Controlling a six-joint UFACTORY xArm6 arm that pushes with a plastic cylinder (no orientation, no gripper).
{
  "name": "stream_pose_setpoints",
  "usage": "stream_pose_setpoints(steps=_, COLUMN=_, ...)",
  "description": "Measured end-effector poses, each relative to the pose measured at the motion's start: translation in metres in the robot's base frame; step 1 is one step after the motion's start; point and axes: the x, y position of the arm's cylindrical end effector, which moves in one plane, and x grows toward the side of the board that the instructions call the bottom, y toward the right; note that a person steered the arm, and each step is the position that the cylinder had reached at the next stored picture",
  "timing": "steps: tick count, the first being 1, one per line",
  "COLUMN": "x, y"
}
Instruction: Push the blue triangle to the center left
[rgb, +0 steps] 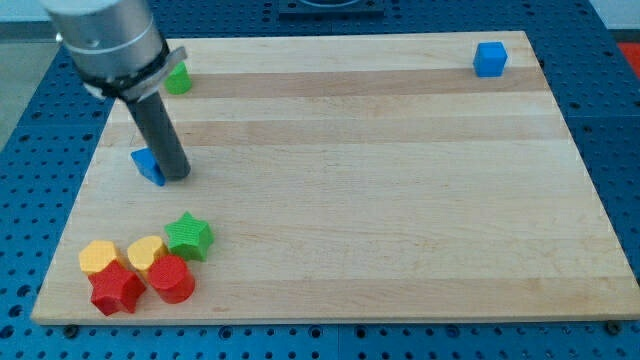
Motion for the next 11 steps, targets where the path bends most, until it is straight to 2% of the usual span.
stream_pose_setpoints(steps=1, x=0.000, y=-0.002)
stream_pose_setpoints(steps=2, x=0.018, y=-0.001)
stream_pose_setpoints(steps=3, x=0.060, y=0.001)
stream_pose_setpoints(steps=4, x=0.062, y=-0.025)
stream_pose_setpoints(steps=5, x=0.061, y=-0.051)
stream_pose_setpoints(steps=7, x=0.026, y=-0.045)
stream_pose_setpoints(steps=11, x=0.012, y=-0.037)
